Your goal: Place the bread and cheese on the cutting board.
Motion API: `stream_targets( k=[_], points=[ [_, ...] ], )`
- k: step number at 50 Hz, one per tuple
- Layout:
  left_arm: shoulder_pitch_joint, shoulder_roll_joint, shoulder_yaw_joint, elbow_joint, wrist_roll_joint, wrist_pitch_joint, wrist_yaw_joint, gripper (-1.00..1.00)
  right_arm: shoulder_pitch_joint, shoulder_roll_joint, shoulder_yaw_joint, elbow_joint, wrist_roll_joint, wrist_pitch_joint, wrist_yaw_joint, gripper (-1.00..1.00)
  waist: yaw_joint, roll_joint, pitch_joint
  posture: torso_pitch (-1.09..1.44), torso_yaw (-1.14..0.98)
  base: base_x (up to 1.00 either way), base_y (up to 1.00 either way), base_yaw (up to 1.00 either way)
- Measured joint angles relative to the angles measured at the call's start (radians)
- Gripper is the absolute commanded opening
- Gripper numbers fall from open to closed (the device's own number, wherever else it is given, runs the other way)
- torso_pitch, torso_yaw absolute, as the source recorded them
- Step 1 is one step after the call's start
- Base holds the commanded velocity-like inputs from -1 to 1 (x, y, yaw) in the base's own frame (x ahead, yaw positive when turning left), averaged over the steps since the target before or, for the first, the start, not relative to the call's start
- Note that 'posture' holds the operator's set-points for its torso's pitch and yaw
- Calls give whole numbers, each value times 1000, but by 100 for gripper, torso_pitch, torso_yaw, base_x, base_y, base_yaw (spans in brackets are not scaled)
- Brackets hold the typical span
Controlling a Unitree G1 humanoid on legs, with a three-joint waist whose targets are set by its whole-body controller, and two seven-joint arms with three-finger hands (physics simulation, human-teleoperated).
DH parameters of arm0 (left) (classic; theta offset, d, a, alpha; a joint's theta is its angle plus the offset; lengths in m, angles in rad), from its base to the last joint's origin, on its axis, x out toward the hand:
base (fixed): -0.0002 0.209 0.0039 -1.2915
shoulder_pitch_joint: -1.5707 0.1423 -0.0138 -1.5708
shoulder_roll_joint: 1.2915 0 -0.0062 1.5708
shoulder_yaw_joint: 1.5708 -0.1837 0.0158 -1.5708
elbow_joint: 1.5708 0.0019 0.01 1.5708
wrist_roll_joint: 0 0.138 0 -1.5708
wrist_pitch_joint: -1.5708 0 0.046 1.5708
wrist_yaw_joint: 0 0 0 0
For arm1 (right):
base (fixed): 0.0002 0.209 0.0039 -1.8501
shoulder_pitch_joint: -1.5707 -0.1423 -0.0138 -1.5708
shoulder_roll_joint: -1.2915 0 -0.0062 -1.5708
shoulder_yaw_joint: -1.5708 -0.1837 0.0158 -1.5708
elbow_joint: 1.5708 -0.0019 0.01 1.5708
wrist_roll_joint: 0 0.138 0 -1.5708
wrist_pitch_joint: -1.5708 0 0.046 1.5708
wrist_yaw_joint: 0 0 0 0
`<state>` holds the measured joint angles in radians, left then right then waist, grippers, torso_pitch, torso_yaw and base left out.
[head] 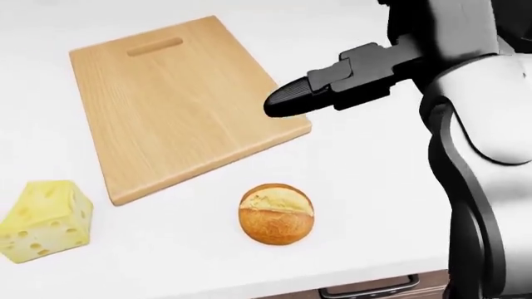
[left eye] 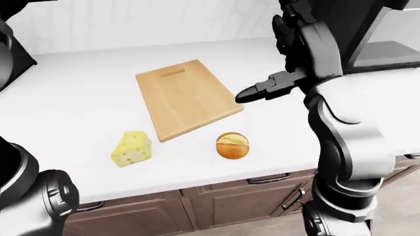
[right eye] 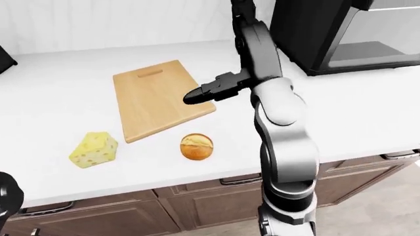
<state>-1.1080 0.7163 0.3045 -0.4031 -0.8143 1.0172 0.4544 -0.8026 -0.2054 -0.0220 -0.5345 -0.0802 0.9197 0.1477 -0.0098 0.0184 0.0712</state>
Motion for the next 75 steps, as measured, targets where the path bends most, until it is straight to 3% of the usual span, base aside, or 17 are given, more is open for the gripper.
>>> stream_targets(
  k=[7, 12, 29, 37, 43, 45, 55, 64, 75],
  points=[
    [0, 9, 0, 12, 3, -9, -10, 100, 91, 35, -5, -67, -54, -15, 91, 100, -1, 5, 0, 0, 0, 0, 0, 0],
    [3, 17, 4, 16, -4, -12, -8, 100, 170, 50, -35, -149, -30, -40, 136, 100, -3, 4, -5, 0, 0, 0, 0, 0],
    [3, 38, 6, 26, -27, -25, 5, 100, 406, 65, -24, -196, 11, -159, 220, 100, -4, 4, -10, 0, 0, 0, 0, 0],
    [1, 49, 11, 28, -37, -30, 9, 100, 470, 86, 35, -139, -35, -225, 247, 100, -4, 5, -13, 0, 0, 0, 0, 0],
    [3, 51, 8, 28, -42, -31, 13, 100, 486, 110, 49, -108, -84, -236, 273, 93, -2, 7, -12, 0, 0, 0, 0, 0],
    [3, 52, 8, 28, -45, -31, 14, 100, 487, 115, 46, -111, -93, -236, 279, 75, -2, 7, -13, 0, 0, 0, 0, 0],
    [3, 56, 7, 23, -54, -32, 21, 100, 492, 132, 51, -99, -118, -226, 288, 31, -2, 8, -17, 0, 0, 0, 0, 0],
    [2, 54, 6, 28, -50, -32, 18, 100, 490, 141, 93, -82, -165, -201, 291, 33, -2, 8, -17, 0, 0, 0, 0, 0],
    [0, 63, 10, 32, -55, -33, 20, 100, 509, 149, 105, -74, -206, -202, 331, 35, -4, 10, -18, 0, 0, 0, 0, 0]
  ],
)
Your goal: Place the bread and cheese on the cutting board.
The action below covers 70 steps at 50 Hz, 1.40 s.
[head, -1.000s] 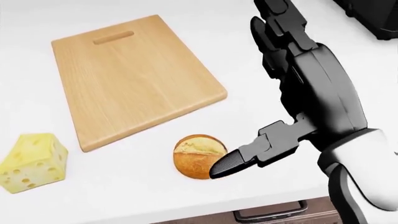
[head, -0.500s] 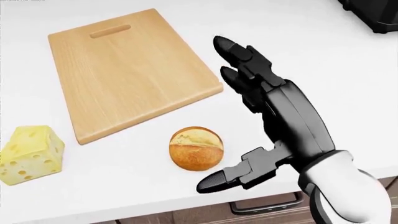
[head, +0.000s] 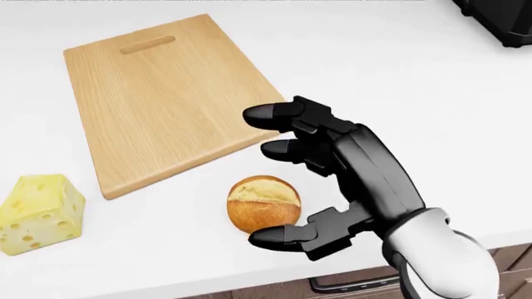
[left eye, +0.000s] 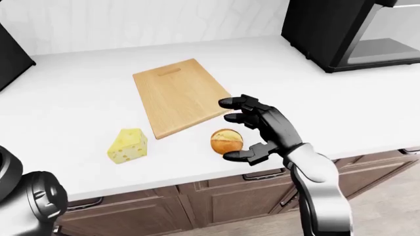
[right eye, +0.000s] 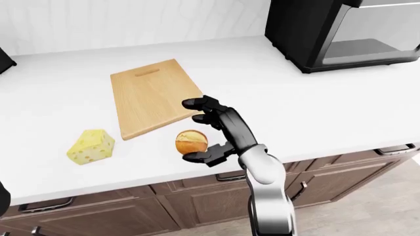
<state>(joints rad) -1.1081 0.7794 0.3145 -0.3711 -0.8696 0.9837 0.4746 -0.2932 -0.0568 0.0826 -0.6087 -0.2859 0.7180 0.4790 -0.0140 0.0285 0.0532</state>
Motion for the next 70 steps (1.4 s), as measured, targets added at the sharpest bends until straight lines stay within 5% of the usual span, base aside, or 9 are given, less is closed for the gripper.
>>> stream_targets(
  k=[32, 47, 56, 70],
  points=[
    [4, 3, 5, -1, -1, -2, -1, 100, 24, 9, 0, 39, -54, -47, 44, -3, -3, 4, -2, 0, 0, 0, 0, 0],
    [5, 2, 0, -4, -2, -3, 1, 100, 23, 14, -2, 21, -67, -34, 55, -100, -2, 4, -1, 0, 0, 0, 0, 0],
    [7, -2, -3, -1, 4, -4, -2, 100, 0, 12, -5, -14, -77, 13, 58, -100, -2, 5, 2, 0, 0, 0, 0, 0],
    [6, 4, 3, 2, 2, -8, -1, 100, -149, -55, -22, -212, -146, 259, 136, -100, 0, 1, 4, 0, 0, 0, 0, 0]
  ],
)
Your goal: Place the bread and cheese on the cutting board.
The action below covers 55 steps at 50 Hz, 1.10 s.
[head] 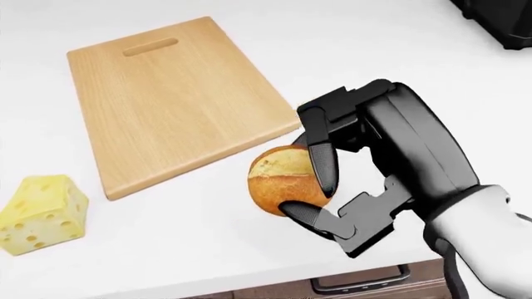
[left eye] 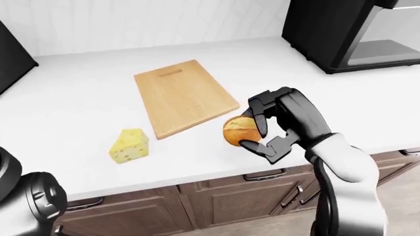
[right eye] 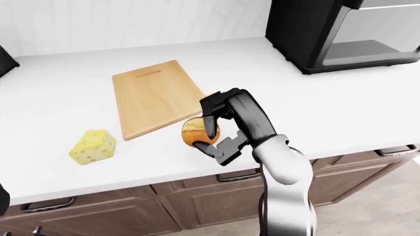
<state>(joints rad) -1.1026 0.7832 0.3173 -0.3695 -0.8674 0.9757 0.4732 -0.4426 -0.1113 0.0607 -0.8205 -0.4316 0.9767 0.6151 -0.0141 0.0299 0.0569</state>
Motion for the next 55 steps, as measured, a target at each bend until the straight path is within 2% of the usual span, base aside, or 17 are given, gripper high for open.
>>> stream_targets(
  k=[6, 14, 17, 20, 29, 41, 51, 55],
  points=[
    [4, -13, -13, -3, 14, -1, -6, 100, -90, -44, -10, -20, -55, 108, 40, -100, 0, -1, 3, 0, 0, 0, 0, 0],
    [7, -30, -16, -4, 38, 5, -23, 100, -280, -75, -13, 56, -96, 236, 107, -100, -2, 2, 7, 0, 0, 0, 0, 0],
    [7, -34, -12, -5, 48, 8, -26, 100, -359, -69, -28, 142, -91, 259, 107, -100, -4, 5, 10, 0, 0, 0, 0, 0],
    [5, -37, -12, -4, 52, 11, -29, 100, -453, -66, -18, 240, -88, 273, 96, -100, -5, 9, 11, 0, 0, 0, 0, 0],
    [10, -30, -1, 10, 57, 2, -37, 100, -648, -61, -45, 554, -45, 209, 48, -100, -7, 18, 17, 0, 0, 0, 0, 0],
    [15, -27, -7, 22, 79, -10, -54, 100, -912, -23, -80, 1151, 60, -51, -121, -100, -18, 32, 17, 0, 0, 0, 0, 0],
    [13, -32, -6, 26, 90, -8, -63, 100, -1161, 6, -101, 1809, 144, -372, -293, -100, -30, 46, 16, 0, 0, 0, 0, 0],
    [11, -30, -1, 27, 87, -5, -62, 100, -1196, 25, -114, 1950, 169, -483, -364, -100, -34, 50, 16, 0, 0, 0, 0, 0]
  ],
)
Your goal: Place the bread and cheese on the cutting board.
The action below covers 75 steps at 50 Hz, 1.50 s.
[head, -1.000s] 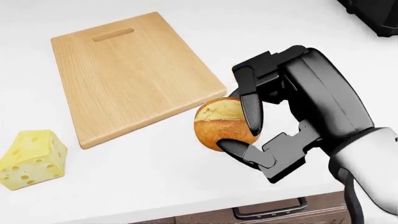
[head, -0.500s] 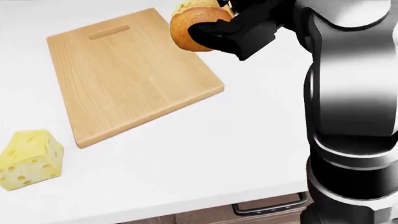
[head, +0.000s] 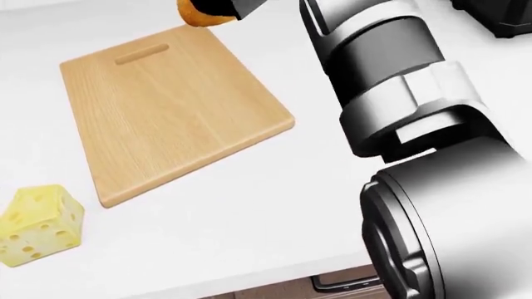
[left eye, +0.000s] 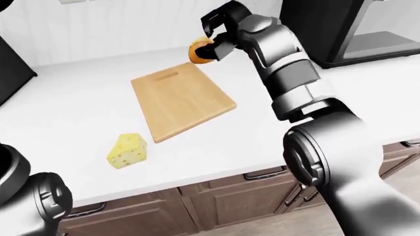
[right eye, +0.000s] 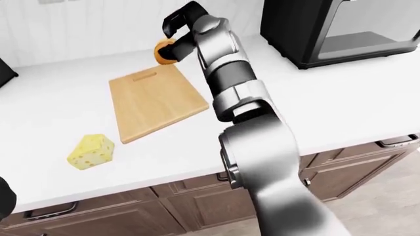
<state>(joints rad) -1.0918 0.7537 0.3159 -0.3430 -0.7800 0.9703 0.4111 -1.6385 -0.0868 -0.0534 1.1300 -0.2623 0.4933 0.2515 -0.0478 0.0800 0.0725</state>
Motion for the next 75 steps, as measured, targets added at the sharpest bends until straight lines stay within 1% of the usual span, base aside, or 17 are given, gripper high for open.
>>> stream_targets(
  k=[5, 9, 11, 16, 21, 26, 32, 37, 38, 39, 42, 48, 56, 66, 68, 72, 75],
  points=[
    [1, 4, 3, 4, -5, -2, -1, 100, 6, 37, -18, 109, 34, -117, -96, -100, -1, 3, -2, 0, 0, 0, 0, 0],
    [0, 8, 5, 6, -11, -5, 1, 100, 31, 58, -55, 161, 79, -170, -183, -100, 3, 3, -1, 0, 0, 0, 0, 0],
    [0, 11, 6, 6, -13, -6, 3, 100, 45, 62, -55, 176, 93, -195, -217, -100, 4, 2, 0, 0, 0, 0, 0, 0],
    [1, 12, 1, 12, -10, -13, 3, 100, 72, 89, -29, 202, 80, -234, -267, -100, 4, 1, -1, 0, 0, 0, 0, 0],
    [-2, 14, 1, 9, -16, -9, 3, 100, 80, 108, -19, 216, 50, -234, -322, -100, 9, 1, -2, 0, 0, 0, 0, 0],
    [-5, 18, 4, 6, -20, -7, 9, 100, 94, 123, -14, 221, 14, -221, -347, -100, 12, -2, -5, 0, 0, 0, 0, 0],
    [-2, 18, 3, 8, -22, -13, 8, 100, 113, 143, -25, 233, -17, -207, -374, -100, 17, -2, -5, 0, 0, 0, 0, 0],
    [-1, 17, -1, 10, -20, -16, 8, 100, 124, 146, -39, 238, -24, -203, -379, -100, 21, -4, -4, 0, 0, 0, 0, 0],
    [-1, 16, -2, 11, -20, -17, 7, 100, 123, 145, -43, 239, -22, -203, -378, -3, 21, -4, -4, 0, 0, 0, 0, 0],
    [-1, 16, -2, 11, -19, -16, 7, 100, 121, 144, -48, 239, -20, -204, -377, 100, 21, -4, -4, 0, 0, 0, 0, 0],
    [-2, 16, -1, 12, -20, -14, 6, 100, 110, 137, -57, 236, -10, -210, -373, 100, 22, -5, -4, 0, 0, 0, 0, 0],
    [-2, 17, 1, 8, -22, -12, 9, 100, 89, 125, -59, 228, 0, -215, -373, 100, 22, -7, -6, 0, 0, 0, 0, 0],
    [-3, 23, 5, 10, -27, -13, 10, 100, 47, 103, -65, 223, 20, -205, -353, 100, 22, -8, -4, 0, 0, 0, 0, 0],
    [-1, 22, -1, 6, -28, -12, 12, 100, 2, 34, -54, 188, 38, -203, -300, 100, 21, -13, -3, 0, 0, 0, 0, 0],
    [0, 20, -2, 7, -25, -13, 11, 100, 2, 18, -59, 176, 47, -209, -290, 100, 22, -14, -2, 0, 0, 0, 0, 0],
    [2, 15, -5, 6, -18, -16, 9, 100, 7, -12, -38, 141, 53, -245, -267, 100, 21, -15, 0, 0, 0, 0, 0, 0],
    [3, 8, -10, 3, -12, -12, 8, 100, 11, -26, -39, 99, 63, -260, -252, 100, 20, -16, 2, 0, 0, 0, 0, 0]
  ],
)
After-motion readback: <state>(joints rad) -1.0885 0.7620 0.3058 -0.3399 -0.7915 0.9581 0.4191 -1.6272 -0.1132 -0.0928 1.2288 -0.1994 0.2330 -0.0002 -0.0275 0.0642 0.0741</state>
